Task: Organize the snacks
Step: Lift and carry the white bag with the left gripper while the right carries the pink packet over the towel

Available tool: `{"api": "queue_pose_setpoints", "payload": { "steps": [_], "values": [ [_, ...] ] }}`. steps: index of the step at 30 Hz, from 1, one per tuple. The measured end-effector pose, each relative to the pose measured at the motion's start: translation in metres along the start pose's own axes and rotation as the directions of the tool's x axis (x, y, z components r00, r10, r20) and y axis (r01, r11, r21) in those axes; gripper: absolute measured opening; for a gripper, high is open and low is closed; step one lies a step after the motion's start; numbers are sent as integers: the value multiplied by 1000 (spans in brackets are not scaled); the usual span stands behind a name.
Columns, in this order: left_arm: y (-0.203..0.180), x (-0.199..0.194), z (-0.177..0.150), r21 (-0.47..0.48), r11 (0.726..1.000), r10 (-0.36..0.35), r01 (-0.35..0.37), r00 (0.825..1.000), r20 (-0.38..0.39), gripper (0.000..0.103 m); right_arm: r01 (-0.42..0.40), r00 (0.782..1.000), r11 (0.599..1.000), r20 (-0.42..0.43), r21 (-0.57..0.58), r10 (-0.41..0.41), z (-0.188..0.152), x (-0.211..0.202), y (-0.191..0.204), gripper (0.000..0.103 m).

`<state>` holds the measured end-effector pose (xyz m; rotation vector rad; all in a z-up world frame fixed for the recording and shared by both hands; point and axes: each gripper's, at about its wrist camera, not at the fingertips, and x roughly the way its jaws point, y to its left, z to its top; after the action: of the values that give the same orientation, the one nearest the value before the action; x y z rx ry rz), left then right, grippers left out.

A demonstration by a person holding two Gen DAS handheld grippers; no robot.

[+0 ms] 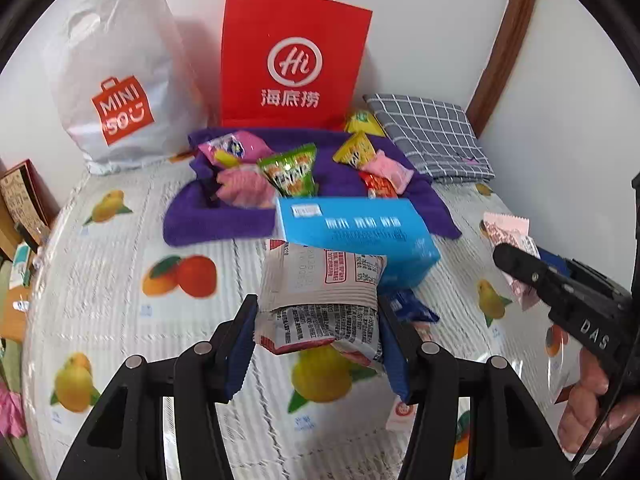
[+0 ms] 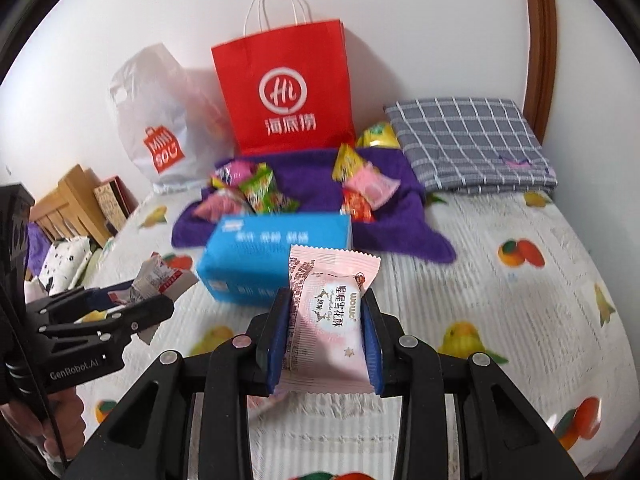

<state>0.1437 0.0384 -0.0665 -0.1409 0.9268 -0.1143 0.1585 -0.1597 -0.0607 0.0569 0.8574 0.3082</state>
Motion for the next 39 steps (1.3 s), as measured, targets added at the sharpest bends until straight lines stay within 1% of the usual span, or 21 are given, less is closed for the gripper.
{"api": "queue_pose_setpoints", "payload": {
  "steps": [4, 8, 14, 18, 23, 30, 39],
  "values": [
    [4, -2, 16, -5, 1000, -4, 4, 1000, 9, 53, -19, 1000, 1000, -4, -1, 19, 22, 6, 3, 34],
    [7, -1, 36, -11, 1000, -5, 5, 1000, 24, 53, -15, 1000, 999, -11, -32, 15, 48, 15, 7, 34],
    [7, 3, 62, -3, 1000, 4, -4, 999, 44, 53, -53, 999, 995, 5, -83, 54, 84, 26, 17, 34],
    [8, 9, 76, -3, 1000, -13, 13, 999, 46, 53, -65, 998, 993, 15, -99, 67, 95, 35, 21, 34],
    [12, 17, 90, -3, 1000, -25, 26, 999, 46, 53, -67, 998, 991, 8, -113, 69, 105, 51, 20, 34],
    [22, 26, 110, -15, 1000, -7, 8, 999, 49, 53, -74, 997, 992, 8, -101, 75, 123, 69, 15, 34],
    [30, 42, 125, -9, 1000, -7, 7, 998, 59, 53, -60, 998, 994, 5, -94, 61, 143, 93, 7, 34]
  ]
}}
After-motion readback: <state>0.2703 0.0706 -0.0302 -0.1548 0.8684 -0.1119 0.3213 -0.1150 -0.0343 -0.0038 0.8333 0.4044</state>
